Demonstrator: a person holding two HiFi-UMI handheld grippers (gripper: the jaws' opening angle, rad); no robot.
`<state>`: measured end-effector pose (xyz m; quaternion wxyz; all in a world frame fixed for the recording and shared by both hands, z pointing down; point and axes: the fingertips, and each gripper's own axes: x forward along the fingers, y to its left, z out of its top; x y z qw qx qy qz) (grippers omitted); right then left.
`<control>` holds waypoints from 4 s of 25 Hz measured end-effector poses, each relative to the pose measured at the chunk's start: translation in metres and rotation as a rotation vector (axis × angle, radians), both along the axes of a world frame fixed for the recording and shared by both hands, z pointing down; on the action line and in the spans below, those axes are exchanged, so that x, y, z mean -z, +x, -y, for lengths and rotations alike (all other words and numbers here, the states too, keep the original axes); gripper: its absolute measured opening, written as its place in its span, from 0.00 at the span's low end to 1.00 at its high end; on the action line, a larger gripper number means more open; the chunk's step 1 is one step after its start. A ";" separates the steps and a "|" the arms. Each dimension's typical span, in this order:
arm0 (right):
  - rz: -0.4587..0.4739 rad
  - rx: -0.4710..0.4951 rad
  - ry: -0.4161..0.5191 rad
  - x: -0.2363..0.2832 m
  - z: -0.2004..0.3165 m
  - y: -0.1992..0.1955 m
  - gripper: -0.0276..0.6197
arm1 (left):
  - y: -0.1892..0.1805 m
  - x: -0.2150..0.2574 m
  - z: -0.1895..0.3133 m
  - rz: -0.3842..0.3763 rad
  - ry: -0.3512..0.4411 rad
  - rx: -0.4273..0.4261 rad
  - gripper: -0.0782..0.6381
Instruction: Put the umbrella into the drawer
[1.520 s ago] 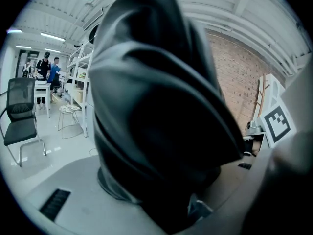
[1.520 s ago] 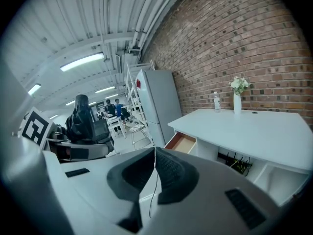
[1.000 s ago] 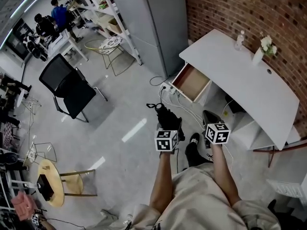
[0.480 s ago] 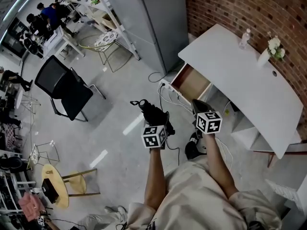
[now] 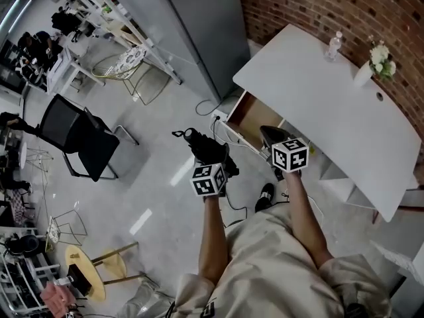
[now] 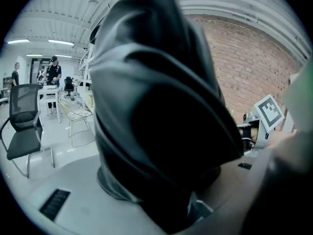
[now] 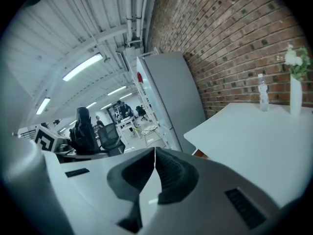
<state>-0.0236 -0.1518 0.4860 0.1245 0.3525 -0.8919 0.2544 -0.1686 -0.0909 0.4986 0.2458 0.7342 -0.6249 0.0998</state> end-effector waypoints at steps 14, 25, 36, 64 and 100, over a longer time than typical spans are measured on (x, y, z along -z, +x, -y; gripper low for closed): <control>-0.043 0.016 0.000 -0.019 0.026 0.017 0.15 | 0.021 -0.021 0.041 -0.001 -0.034 -0.037 0.43; -0.037 -0.124 -0.063 -0.062 0.048 0.029 0.15 | 0.036 -0.100 0.077 -0.107 -0.167 -0.064 0.43; -0.144 -0.190 -0.175 -0.148 0.073 0.025 0.15 | 0.062 -0.222 0.129 -0.170 -0.351 -0.222 0.43; -0.212 -0.345 -0.348 -0.239 0.051 0.035 0.15 | 0.130 -0.404 0.269 -0.367 -0.510 -0.284 0.43; -0.181 -0.315 -0.331 -0.220 0.014 0.074 0.15 | 0.146 -0.458 0.240 -0.248 -0.693 -0.257 0.49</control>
